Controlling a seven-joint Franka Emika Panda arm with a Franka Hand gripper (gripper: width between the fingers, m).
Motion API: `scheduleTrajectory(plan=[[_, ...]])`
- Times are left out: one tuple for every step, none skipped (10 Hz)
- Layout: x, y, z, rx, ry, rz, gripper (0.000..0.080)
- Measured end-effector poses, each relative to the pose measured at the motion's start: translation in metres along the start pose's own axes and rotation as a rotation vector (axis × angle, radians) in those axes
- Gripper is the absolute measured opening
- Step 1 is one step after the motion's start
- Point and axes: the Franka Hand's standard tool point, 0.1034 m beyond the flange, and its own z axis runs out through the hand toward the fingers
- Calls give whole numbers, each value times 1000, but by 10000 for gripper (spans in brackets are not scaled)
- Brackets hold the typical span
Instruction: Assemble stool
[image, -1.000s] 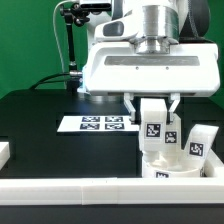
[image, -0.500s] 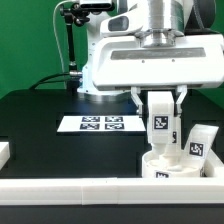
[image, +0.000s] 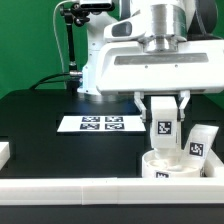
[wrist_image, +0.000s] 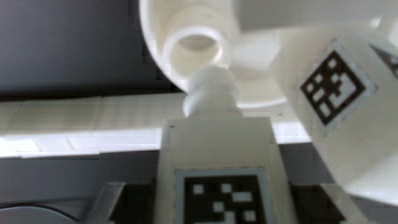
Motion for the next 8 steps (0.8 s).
scheduleTrajectory(plan=[[-2,0,2,-1,-4,-2,337],[-5,1,5,-3,-10,-3,337],[-6,1,6,-4,-11,-4,337],[-6,1,6,-5,-11,-5,337],[-7,2,7,-6,-11,-6,337],[-7,4,7,-7,-13,-8,337],[-7,4,7,-8,-14,-9,337],[-8,5,8,-9,-15,-12,337]])
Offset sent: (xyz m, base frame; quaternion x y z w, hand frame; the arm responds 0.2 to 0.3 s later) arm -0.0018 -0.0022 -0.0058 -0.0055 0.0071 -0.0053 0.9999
